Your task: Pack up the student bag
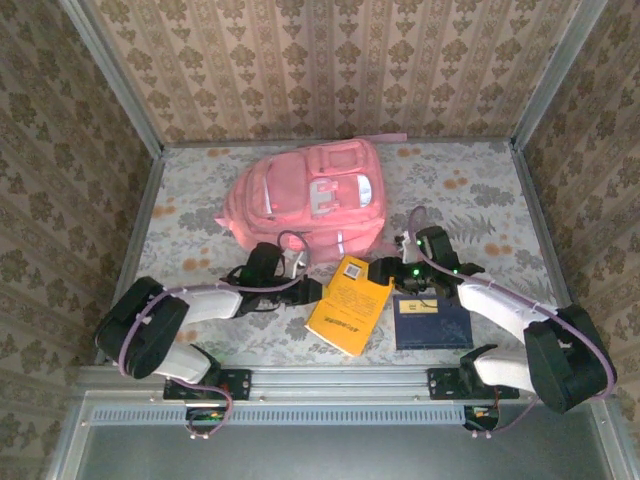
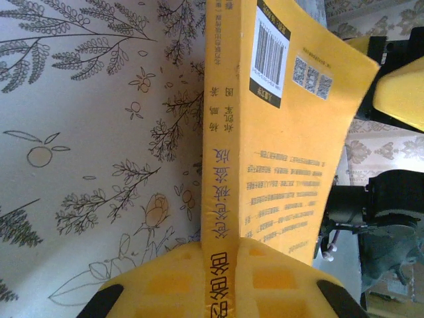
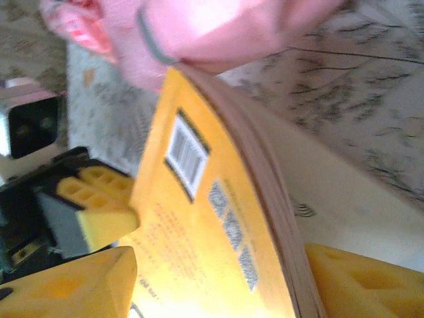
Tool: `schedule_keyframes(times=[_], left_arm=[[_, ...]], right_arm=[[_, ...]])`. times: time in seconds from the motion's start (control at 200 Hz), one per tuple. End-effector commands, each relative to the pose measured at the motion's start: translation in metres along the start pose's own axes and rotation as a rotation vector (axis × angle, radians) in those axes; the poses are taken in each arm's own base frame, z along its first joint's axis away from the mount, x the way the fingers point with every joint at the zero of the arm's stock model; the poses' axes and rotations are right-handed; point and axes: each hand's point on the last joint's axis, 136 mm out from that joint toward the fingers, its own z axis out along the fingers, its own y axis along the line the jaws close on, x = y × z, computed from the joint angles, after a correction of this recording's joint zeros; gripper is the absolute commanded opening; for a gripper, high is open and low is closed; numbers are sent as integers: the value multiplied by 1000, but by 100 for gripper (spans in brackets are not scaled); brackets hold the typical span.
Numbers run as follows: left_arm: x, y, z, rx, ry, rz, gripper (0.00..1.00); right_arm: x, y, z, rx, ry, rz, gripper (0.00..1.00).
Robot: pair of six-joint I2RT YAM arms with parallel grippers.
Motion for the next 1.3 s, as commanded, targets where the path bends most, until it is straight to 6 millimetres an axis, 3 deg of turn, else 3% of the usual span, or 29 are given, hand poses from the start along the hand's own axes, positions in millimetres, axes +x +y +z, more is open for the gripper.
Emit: schedule_keyframes(times=[0.0, 0.235, 0.45, 0.585, 0.7, 0.825, 0.99, 1.115, 1.215, 1.295], left_arm=[[-10, -16, 5, 61, -3, 39, 6], [-13, -19, 10, 86, 12, 30, 7], [-12, -31, 20, 136, 72, 33, 24], [-8, -39, 33, 153, 129, 42, 27], [-7, -40, 35, 138, 144, 51, 20], [-14, -39, 23, 77, 107, 74, 8], [-25, -48, -12, 47, 22, 96, 0], [-33, -65, -45, 8, -54, 162, 0], [-39, -87, -73, -18, -128, 234, 0], [-46, -107, -96, -15, -195, 279, 0]], right_arm=[[3, -20, -7, 146, -16, 2, 68], [26, -57, -2, 432, 63, 8, 64], [41, -53, 26, 388, 89, 37, 55], [46, -59, 38, 389, 98, 54, 43], [44, -60, 39, 392, 92, 42, 40], [41, -61, 29, 423, 73, 6, 42], [22, -44, 2, 425, -30, -93, 62], [8, -21, -18, 379, -100, -189, 67], [-5, 17, -33, 277, -145, -305, 69], [-12, 65, -44, 92, -183, -389, 70]])
